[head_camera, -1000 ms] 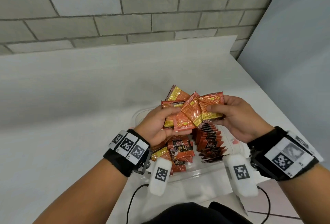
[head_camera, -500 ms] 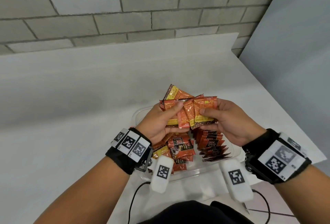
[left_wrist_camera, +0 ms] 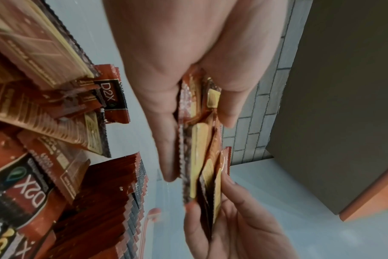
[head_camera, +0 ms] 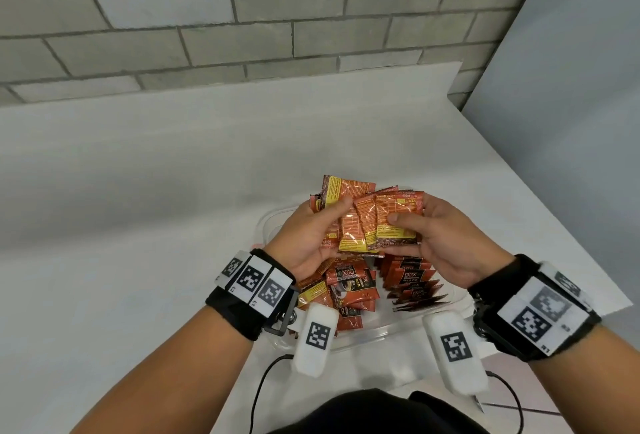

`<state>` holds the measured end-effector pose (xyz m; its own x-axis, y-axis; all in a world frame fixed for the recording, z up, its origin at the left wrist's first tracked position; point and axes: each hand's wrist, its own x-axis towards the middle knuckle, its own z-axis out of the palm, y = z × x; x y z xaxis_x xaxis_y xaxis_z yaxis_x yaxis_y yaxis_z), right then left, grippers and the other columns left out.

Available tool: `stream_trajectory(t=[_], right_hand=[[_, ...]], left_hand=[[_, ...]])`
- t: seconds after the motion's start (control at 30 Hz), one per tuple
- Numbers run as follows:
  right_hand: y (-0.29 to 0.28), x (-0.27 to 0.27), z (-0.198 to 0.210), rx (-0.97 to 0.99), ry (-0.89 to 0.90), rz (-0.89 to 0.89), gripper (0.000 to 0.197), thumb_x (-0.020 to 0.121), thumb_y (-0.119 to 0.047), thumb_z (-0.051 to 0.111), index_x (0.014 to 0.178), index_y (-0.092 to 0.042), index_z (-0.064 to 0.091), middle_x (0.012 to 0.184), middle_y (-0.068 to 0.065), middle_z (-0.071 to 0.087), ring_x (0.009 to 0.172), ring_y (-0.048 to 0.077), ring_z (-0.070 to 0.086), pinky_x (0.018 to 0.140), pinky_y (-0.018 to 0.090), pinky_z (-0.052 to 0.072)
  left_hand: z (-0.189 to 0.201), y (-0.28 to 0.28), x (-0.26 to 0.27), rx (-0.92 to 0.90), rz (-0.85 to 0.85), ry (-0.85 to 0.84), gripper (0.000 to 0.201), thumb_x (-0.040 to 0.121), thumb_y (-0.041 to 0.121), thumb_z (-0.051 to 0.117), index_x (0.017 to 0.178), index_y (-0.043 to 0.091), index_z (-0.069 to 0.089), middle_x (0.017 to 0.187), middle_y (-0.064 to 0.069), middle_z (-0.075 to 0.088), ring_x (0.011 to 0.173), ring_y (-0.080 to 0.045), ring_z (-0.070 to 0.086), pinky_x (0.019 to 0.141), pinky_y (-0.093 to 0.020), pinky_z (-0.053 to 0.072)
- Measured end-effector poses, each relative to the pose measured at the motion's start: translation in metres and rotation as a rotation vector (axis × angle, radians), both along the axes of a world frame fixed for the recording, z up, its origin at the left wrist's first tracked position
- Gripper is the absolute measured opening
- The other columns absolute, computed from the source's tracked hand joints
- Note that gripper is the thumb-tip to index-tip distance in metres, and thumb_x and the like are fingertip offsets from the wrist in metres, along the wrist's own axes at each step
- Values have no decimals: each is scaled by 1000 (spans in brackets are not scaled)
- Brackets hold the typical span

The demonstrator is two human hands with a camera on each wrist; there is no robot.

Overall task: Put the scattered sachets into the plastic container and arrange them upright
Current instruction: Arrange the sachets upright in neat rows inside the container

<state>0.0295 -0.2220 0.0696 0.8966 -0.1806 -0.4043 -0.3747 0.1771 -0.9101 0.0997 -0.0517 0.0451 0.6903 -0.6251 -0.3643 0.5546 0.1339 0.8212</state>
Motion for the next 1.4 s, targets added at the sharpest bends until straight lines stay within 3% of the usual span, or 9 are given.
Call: stream_trajectory(t=[0.13,0.43,0.63,0.77,0.87,1.03,1.13,1.27,1.4], right_hand=[[-5,-1,3,-7,-41,-25,25,90,-2,55,113,-11,56,103,6,71,92,19,68,78,34,56],[-10,4,17,-51,-44,51,23,88,1,54,108,-9,61,98,6,71,91,18,66,84,34,51],[-6,4,18,-39,-24,70,23,88,0,55,109,-10,60,99,6,72,92,18,67,83,33,50],[-1,4,18,64,-38,23,29,91,-1,51,118,-7,58,111,11,69,103,23,63,91,36,49],[14,6,19,75,-64,67,29,94,0,45,119,-9,58,113,9,69,104,21,63,93,36,50],[18,9,22,-594,-106,220,29,93,-21,58,121,-20,53,120,1,55,106,13,55,81,12,45],[13,6,26,-957,-215,228,64,82,-35,71,137,-31,39,134,-7,31,125,8,28,90,3,26],[22,0,33,-1055,-394,525,108,65,-41,83,143,-48,9,153,-17,2,139,2,2,112,27,13],[25,5,28,-1325,-447,594,113,69,-42,80,148,-38,0,145,-2,32,133,14,26,113,33,20]], left_hand=[[1,1,3,-28,55,95,21,96,23,50,106,8,61,99,-17,71,88,-31,68,78,-50,55],[3,1,2,120,-150,-152,30,89,38,56,104,13,64,86,-14,68,67,-20,64,57,-31,59],[8,-1,4,57,-144,-80,59,78,62,44,89,9,68,83,-15,69,75,-25,67,71,-40,59],[11,-5,-1,-47,-125,-106,44,78,46,57,115,23,60,112,-4,71,107,-23,65,88,-41,56],[12,-14,-7,-84,-138,-102,37,82,30,62,118,20,60,112,-4,68,107,-24,64,90,-41,54],[9,-21,-7,-173,-48,61,23,88,9,55,109,1,59,105,-17,65,95,-25,64,91,-43,51],[6,-20,-5,-173,-14,91,24,77,10,57,98,-1,59,98,-23,59,86,-28,60,83,-38,50],[10,-23,-5,-176,-10,113,13,81,7,49,77,6,61,69,-9,62,61,-19,61,59,-26,50],[14,-26,-6,-234,-77,84,25,82,6,49,64,13,65,60,-3,58,57,-14,59,56,-24,47]])
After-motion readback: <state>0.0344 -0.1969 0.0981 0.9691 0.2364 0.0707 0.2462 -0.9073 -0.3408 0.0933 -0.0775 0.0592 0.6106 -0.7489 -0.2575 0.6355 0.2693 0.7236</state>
